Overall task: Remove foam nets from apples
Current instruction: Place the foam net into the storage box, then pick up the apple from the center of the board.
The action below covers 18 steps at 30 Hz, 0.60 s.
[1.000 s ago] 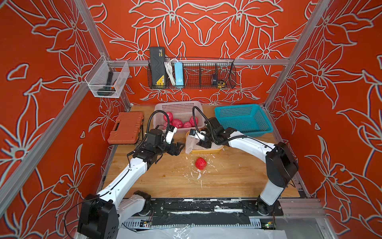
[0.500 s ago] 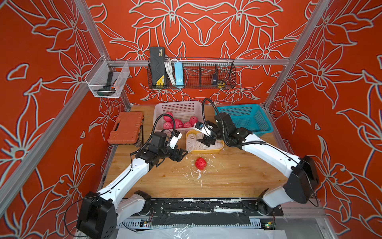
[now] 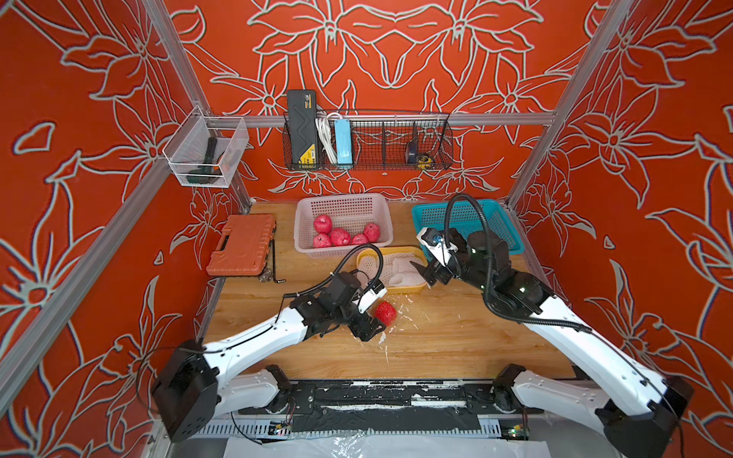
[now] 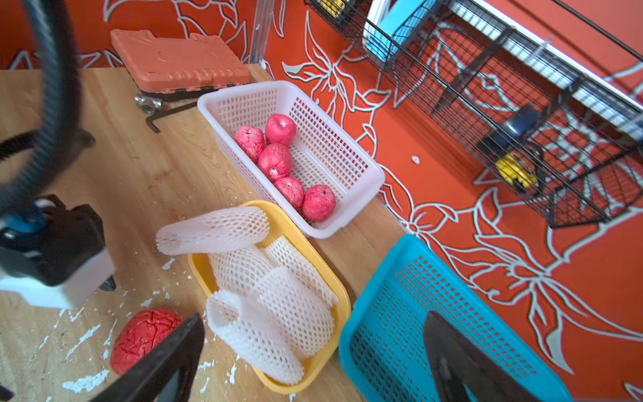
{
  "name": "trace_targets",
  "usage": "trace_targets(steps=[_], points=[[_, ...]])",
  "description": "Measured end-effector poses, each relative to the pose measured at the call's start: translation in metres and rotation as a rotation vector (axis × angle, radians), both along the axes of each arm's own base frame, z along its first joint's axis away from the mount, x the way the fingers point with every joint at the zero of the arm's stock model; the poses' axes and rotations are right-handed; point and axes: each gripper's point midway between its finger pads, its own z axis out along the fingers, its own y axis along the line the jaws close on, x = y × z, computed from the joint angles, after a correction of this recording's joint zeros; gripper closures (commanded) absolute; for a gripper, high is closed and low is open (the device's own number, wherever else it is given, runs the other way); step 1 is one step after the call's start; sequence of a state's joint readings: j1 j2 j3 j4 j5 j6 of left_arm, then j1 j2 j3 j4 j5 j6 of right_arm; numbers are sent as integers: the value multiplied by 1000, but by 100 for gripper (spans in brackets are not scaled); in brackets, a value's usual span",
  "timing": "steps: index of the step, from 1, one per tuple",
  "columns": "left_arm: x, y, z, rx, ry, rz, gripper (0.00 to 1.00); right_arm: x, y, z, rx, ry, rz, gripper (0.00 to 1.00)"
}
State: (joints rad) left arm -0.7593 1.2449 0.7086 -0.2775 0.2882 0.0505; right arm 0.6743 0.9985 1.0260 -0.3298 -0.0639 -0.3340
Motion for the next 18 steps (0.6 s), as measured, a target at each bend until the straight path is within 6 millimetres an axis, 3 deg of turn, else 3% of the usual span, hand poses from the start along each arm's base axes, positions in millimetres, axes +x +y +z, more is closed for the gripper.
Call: trace_targets(steps=[5, 12, 18], points=[[10, -1, -28, 89, 26, 45, 12, -13, -21, -15, -20, 15, -50, 2], [42, -23, -32, 108, 4, 70, 10, -14, -32, -31, -55, 32, -87, 2], [48, -30, -53, 151, 40, 59, 26, -5, -33, -44, -88, 62, -102, 2]])
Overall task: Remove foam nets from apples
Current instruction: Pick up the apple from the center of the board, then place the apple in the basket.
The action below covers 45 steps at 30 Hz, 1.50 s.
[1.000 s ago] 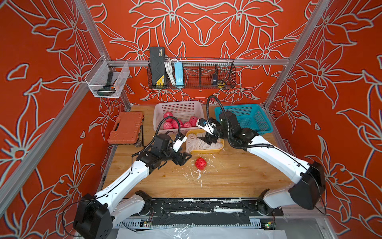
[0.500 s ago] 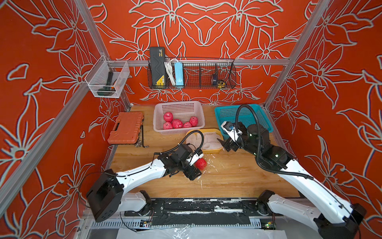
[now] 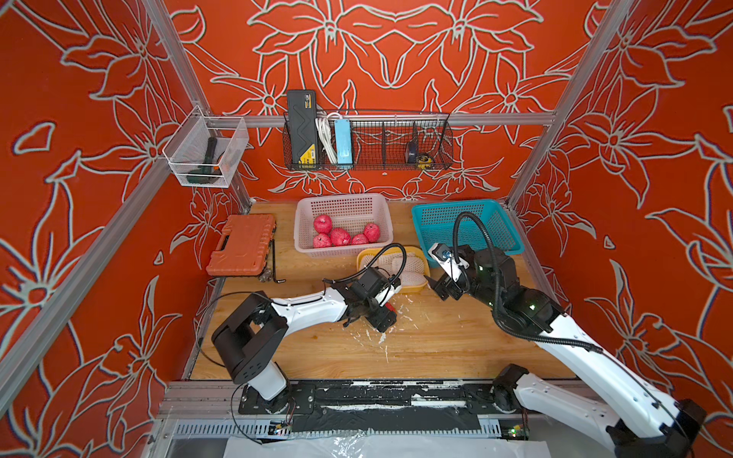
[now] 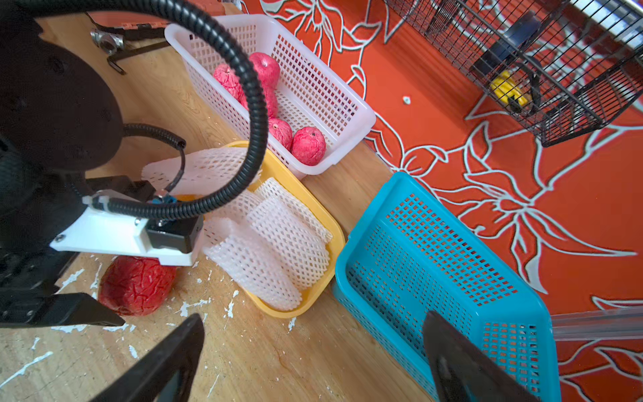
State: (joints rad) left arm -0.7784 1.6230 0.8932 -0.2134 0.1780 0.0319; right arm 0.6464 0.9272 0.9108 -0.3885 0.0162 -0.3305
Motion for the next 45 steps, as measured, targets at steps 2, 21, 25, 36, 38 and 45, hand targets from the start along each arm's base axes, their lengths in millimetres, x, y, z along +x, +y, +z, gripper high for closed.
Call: trace_targets(steps=[2, 21, 25, 36, 38, 45], points=[[-1, 0, -6, 13, 13, -8, 36, 3, 0, -5, -9, 14, -5, 2], [-42, 0, 120, -185, -88, -59, 53, -8, -7, 0, 43, 14, -13, 2], [-14, 5, 185, -289, -188, 2, 52, -8, -9, -6, 41, 47, -33, 2], [200, 98, 220, -294, -327, 420, 51, 1, -5, -19, 30, 94, -52, 2], [236, 102, 197, -274, -309, 447, 51, 7, -5, -24, 24, 108, -60, 2], [323, 106, 98, -186, -238, 500, 50, 39, -3, -45, 26, 171, -98, 2]])
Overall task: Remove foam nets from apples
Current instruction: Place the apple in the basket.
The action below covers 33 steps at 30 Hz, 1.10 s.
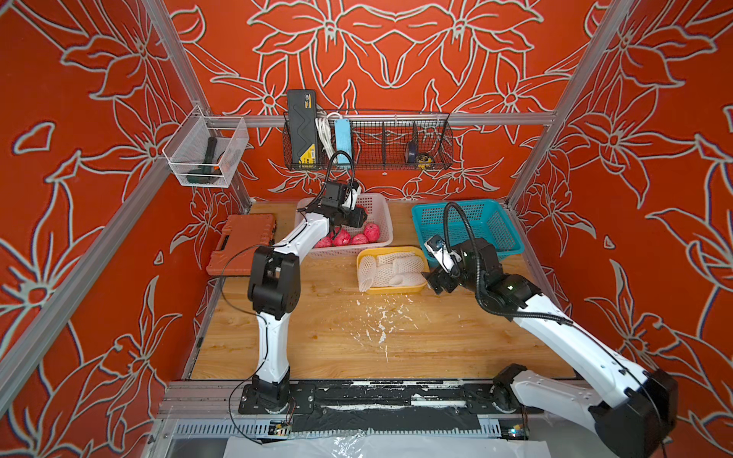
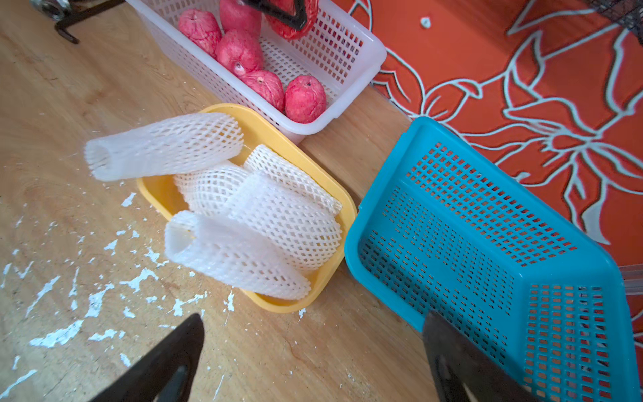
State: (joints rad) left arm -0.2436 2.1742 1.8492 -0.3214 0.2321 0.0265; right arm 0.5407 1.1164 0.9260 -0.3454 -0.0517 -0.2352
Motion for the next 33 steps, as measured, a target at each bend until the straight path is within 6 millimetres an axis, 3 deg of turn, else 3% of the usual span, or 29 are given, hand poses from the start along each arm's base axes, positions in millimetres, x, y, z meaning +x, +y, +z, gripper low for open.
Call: trace_targets(steps=[5, 8, 16, 20, 24, 27, 30, 33], points=[[32, 2, -51, 32, 43, 31, 46, 18, -2, -13, 10, 34, -26, 2], [37, 7, -66, 53, 66, 54, 41, 25, -3, -20, 14, 55, -39, 2], [37, 17, -72, 58, 77, 93, 18, 29, -3, -23, 38, 70, -49, 2], [23, 21, -70, 58, 69, 94, 14, 29, -4, -16, 47, 74, -63, 2], [3, 23, -37, 33, 7, 87, 13, 23, -10, 11, 97, 23, -86, 2], [-21, 25, 16, -1, -107, 79, 12, 15, -19, 38, 137, -46, -109, 2], [-59, 29, 73, -33, -256, 62, 10, 9, -32, 54, 157, -97, -151, 2], [-113, 39, 120, -49, -408, 49, 2, 11, -52, 45, 145, -103, -249, 2]])
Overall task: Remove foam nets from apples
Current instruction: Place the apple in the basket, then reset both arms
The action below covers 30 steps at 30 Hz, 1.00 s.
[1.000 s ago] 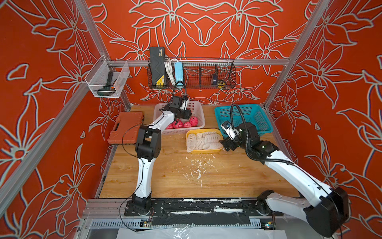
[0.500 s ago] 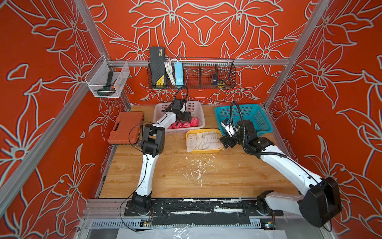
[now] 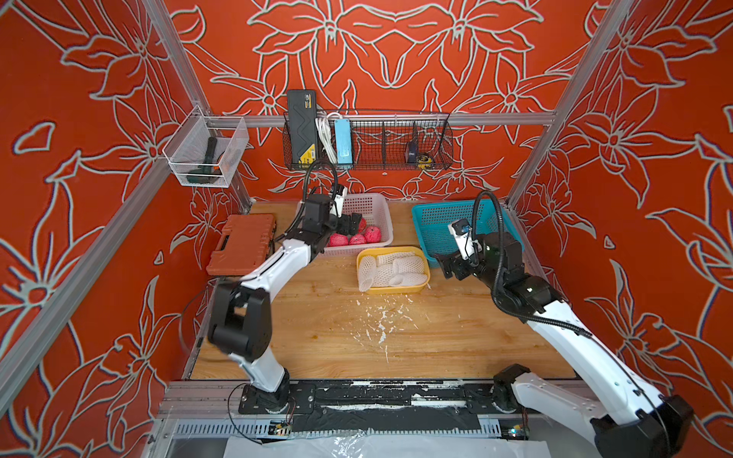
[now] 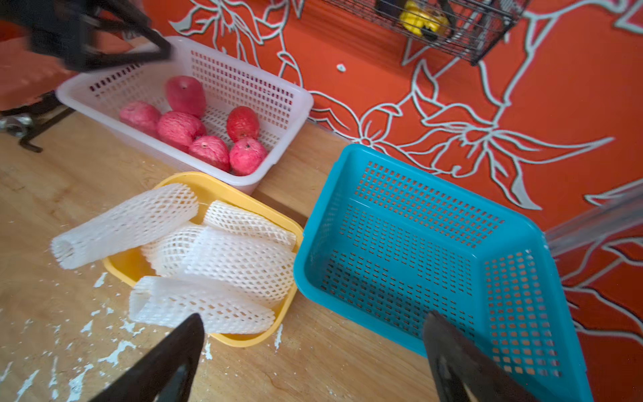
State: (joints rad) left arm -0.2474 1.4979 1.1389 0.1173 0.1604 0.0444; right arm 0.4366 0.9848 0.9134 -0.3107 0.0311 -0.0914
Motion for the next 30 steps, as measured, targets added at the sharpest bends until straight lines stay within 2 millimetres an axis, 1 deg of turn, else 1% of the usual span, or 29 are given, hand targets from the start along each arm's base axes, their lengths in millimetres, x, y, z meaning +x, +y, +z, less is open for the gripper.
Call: trace_targets(steps=[1, 2, 4, 6, 8, 9, 11, 14, 16, 17, 19, 20, 22, 25, 28, 30], points=[[-21, 6, 10, 1, -50, 2, 1, 1, -9, -7, -6, 5, -47, 2], [-40, 13, 16, 3, -88, 12, 1, 1, -19, -18, -10, 15, -99, 2], [-74, 30, 13, 11, -140, 52, 1, -2, -40, -41, -20, 32, -194, 2], [-98, 47, -2, 14, -157, 105, 1, -5, -61, -62, -33, 40, -278, 2], [-115, 67, -31, 17, -136, 180, 1, -7, -82, -81, -42, 43, -361, 2], [-119, 76, -46, 22, -120, 216, 1, -7, -91, -88, -47, 43, -397, 2], [-125, 97, -86, 50, -70, 297, 1, -5, -113, -104, -53, 38, -481, 2], [-126, 125, -144, 102, 40, 382, 1, 1, -138, -132, -59, 54, -578, 2], [-126, 137, -169, 121, 93, 415, 2, 5, -146, -152, -70, 72, -612, 2], [-126, 140, -176, 120, 97, 423, 2, 8, -147, -162, -76, 79, -614, 3], [-128, 141, -183, 108, 74, 423, 1, 11, -146, -179, -89, 96, -612, 3], [-129, 141, -185, 102, 66, 419, 1, 13, -146, -183, -93, 95, -607, 2], [-127, 139, -184, 76, 37, 404, 2, 21, -142, -181, -76, 39, -579, 2], [-119, 137, -179, 39, -28, 385, 1, 29, -137, -177, -51, -39, -535, 3], [-121, 136, -187, 29, -24, 379, 1, 33, -129, -186, -44, -64, -484, 3], [-121, 135, -183, 23, -45, 377, 1, 33, -126, -192, -43, -58, -460, 3]])
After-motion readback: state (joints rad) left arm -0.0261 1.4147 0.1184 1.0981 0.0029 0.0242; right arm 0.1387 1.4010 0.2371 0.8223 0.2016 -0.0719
